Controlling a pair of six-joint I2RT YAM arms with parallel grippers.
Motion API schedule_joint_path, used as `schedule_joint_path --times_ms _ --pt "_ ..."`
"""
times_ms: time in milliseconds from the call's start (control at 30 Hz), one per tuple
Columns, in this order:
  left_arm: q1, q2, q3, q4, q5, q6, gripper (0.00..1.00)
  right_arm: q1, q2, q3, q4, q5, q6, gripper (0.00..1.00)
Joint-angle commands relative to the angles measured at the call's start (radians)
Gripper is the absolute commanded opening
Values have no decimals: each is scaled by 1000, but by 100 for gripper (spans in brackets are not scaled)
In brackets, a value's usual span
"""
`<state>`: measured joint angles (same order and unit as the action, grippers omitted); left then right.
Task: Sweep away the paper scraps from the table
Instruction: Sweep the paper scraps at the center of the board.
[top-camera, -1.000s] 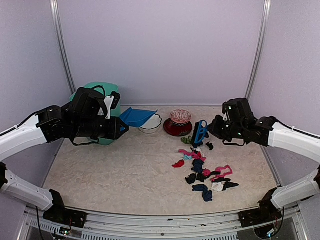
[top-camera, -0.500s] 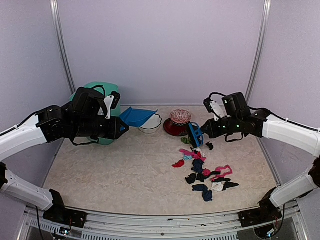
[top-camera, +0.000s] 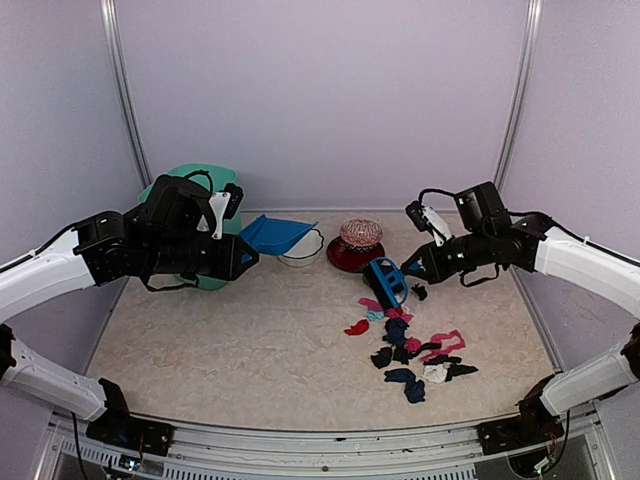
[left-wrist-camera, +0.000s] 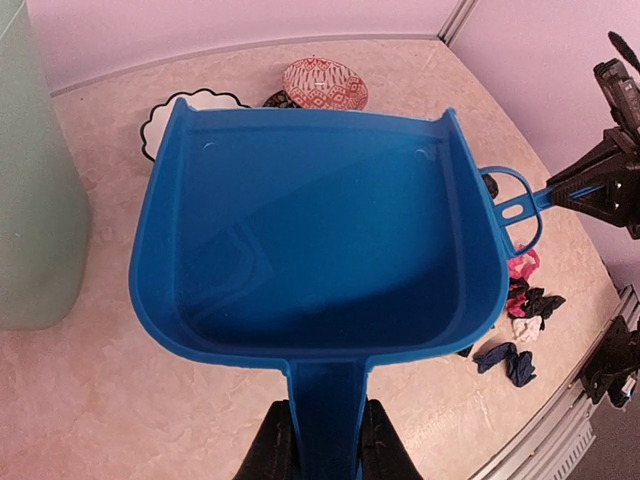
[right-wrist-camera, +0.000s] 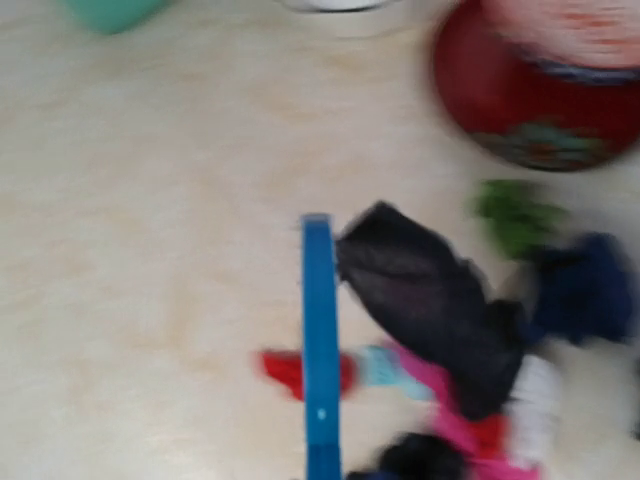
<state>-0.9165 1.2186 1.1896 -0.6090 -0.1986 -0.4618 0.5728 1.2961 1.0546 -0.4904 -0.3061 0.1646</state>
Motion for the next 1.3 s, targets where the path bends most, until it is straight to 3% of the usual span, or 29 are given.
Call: schedule_joint_path --times_ms 0,33,67,100,133,167,200,267,300,367,567,667,833,933,1100,1267 --pt "-6 4 3 24 11 22 0 20 -7 94 -111 228 73 0" --pt "-6 -1 -1 29 9 24 0 9 7 99 -141 84 15 0" --pt "-6 -1 -5 35 7 25 0 6 19 96 -146 -210 -57 0" --pt "-5 -1 -4 36 9 26 0 34 38 117 -160 -329 -104 0" --pt "-5 3 0 31 12 26 0 77 38 142 -166 -111 -78 0" --pt "-5 6 4 25 16 27 0 108 28 147 -182 209 9 0" --pt "-7 5 3 23 19 29 0 98 14 138 -190 300 41 0" --pt "-5 4 -9 38 19 33 0 66 -4 118 -159 -112 -76 0" --pt "-5 9 -8 33 20 34 0 83 -10 138 -147 -82 -78 0" --pt "-5 16 5 22 28 36 0 89 -36 125 -154 269 2 0" --pt "-7 21 -4 31 35 43 0 81 -67 107 -99 521 -128 0" --pt "-7 19 -18 31 33 43 0 79 -53 74 -21 637 -280 0" --pt "-7 18 -42 24 55 43 0 78 32 -13 171 713 -608 0" --pt "-7 14 -48 7 50 36 0 78 102 -26 229 664 -775 0" --pt "-6 -3 -68 0 58 24 0 62 211 -39 358 606 -938 0" --pt "-6 -18 -84 0 64 18 0 44 326 -49 434 553 -999 0"
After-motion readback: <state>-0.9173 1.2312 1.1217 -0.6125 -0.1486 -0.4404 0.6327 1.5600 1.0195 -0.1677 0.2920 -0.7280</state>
